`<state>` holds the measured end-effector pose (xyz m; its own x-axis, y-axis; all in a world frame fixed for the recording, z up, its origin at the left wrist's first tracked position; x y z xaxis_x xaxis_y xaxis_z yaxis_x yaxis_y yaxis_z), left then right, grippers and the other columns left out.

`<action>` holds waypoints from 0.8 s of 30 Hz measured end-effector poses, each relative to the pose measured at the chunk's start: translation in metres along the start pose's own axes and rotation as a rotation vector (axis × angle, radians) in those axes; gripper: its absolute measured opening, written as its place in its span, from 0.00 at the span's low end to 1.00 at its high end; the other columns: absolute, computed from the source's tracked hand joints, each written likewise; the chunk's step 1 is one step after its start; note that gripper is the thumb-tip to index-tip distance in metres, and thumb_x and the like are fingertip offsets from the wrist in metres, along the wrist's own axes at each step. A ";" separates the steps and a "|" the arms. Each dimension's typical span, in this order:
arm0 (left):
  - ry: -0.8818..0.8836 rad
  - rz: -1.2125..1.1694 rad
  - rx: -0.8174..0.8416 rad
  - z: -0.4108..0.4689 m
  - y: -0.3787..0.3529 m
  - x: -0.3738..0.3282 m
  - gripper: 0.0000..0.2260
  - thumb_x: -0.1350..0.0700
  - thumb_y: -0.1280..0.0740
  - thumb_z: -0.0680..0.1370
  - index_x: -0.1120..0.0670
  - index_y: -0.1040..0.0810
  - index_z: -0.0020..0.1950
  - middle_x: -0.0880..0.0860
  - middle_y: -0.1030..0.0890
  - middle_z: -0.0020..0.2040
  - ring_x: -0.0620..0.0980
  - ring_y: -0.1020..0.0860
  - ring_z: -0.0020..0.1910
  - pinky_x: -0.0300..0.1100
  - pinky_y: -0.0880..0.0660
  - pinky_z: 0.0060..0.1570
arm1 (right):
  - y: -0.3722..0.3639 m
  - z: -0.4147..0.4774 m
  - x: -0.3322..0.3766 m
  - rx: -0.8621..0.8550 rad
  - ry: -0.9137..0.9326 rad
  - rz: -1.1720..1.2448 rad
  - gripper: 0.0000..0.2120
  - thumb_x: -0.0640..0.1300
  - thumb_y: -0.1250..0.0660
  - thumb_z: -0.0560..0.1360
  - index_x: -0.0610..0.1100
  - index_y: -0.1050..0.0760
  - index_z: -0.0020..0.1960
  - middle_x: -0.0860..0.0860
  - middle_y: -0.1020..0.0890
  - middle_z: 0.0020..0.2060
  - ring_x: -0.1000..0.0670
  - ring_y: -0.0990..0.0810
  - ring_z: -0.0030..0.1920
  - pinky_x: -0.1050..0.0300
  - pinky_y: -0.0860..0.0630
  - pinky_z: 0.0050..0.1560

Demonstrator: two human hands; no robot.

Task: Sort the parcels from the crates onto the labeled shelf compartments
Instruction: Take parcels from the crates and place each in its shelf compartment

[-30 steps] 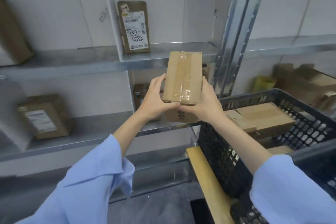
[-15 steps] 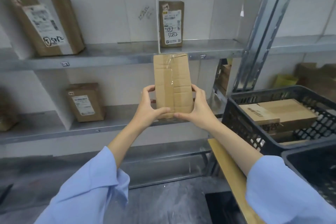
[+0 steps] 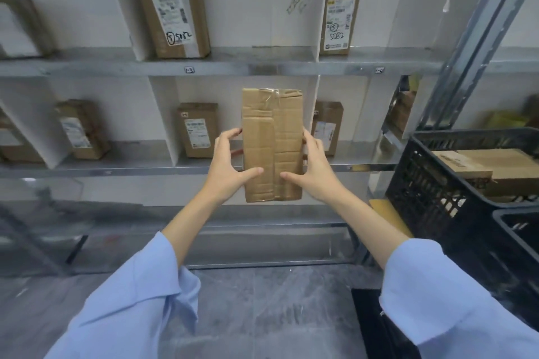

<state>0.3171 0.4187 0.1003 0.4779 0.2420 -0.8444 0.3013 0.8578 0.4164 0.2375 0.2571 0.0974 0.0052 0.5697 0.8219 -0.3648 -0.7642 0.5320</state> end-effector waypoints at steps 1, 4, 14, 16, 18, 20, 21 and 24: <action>0.010 -0.009 -0.001 -0.007 0.008 0.000 0.37 0.58 0.23 0.71 0.50 0.41 0.73 0.43 0.38 0.70 0.39 0.37 0.65 0.22 0.39 0.58 | -0.004 -0.002 0.005 -0.005 0.002 0.020 0.46 0.42 0.24 0.72 0.49 0.51 0.79 0.50 0.41 0.74 0.54 0.37 0.70 0.52 0.36 0.72; 0.024 -0.033 -0.012 -0.023 0.031 0.003 0.39 0.58 0.23 0.71 0.50 0.43 0.74 0.46 0.36 0.73 0.42 0.35 0.67 0.41 0.35 0.68 | -0.020 -0.008 0.018 0.006 0.025 0.041 0.41 0.40 0.25 0.73 0.48 0.47 0.76 0.52 0.37 0.72 0.59 0.36 0.65 0.74 0.34 0.61; 0.012 -0.021 -0.072 -0.048 0.095 0.005 0.36 0.56 0.23 0.72 0.42 0.39 0.72 0.46 0.34 0.69 0.49 0.28 0.65 0.41 0.27 0.60 | -0.057 -0.008 0.068 0.038 0.134 0.039 0.46 0.38 0.25 0.73 0.55 0.51 0.79 0.55 0.35 0.65 0.58 0.27 0.54 0.67 0.29 0.55; 0.011 -0.054 -0.072 -0.052 0.103 0.008 0.34 0.53 0.23 0.71 0.41 0.39 0.69 0.44 0.33 0.69 0.49 0.29 0.67 0.48 0.29 0.66 | -0.061 -0.008 0.076 0.053 0.148 0.086 0.43 0.38 0.26 0.73 0.54 0.49 0.78 0.53 0.34 0.68 0.56 0.30 0.60 0.60 0.29 0.58; 0.040 -0.111 -0.065 -0.057 0.107 0.012 0.33 0.52 0.23 0.70 0.43 0.38 0.68 0.43 0.33 0.68 0.49 0.29 0.67 0.51 0.31 0.69 | -0.065 -0.007 0.083 0.083 0.159 0.143 0.41 0.39 0.26 0.74 0.53 0.47 0.76 0.56 0.34 0.68 0.55 0.31 0.62 0.56 0.28 0.60; 0.071 -0.159 -0.076 -0.061 0.112 0.013 0.34 0.50 0.22 0.70 0.47 0.38 0.69 0.44 0.33 0.67 0.47 0.29 0.66 0.48 0.30 0.69 | -0.069 -0.007 0.089 0.110 0.173 0.167 0.40 0.43 0.24 0.72 0.52 0.46 0.75 0.57 0.33 0.68 0.54 0.30 0.63 0.54 0.27 0.62; 0.071 -0.164 -0.090 -0.061 0.116 0.013 0.36 0.47 0.23 0.68 0.48 0.39 0.69 0.43 0.32 0.66 0.47 0.29 0.67 0.47 0.30 0.68 | -0.072 -0.007 0.091 0.122 0.174 0.174 0.40 0.45 0.24 0.72 0.52 0.45 0.74 0.56 0.32 0.69 0.54 0.30 0.64 0.55 0.27 0.63; 0.066 -0.147 -0.107 -0.063 0.122 0.012 0.43 0.37 0.27 0.65 0.43 0.42 0.75 0.44 0.33 0.69 0.46 0.32 0.70 0.48 0.30 0.67 | -0.080 -0.009 0.096 0.168 0.157 0.213 0.36 0.51 0.26 0.73 0.51 0.44 0.72 0.56 0.31 0.67 0.56 0.29 0.63 0.65 0.28 0.57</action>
<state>0.3078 0.5553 0.1194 0.3786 0.1367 -0.9154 0.2725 0.9287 0.2514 0.2590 0.3760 0.1321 -0.2030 0.4210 0.8840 -0.1829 -0.9032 0.3882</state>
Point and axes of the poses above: each hand's wrist, its own z-axis towards the middle knuckle, its own y-axis out of the back of the hand, x = y × z, the point moved 10 cm from there along z, towards the middle knuckle
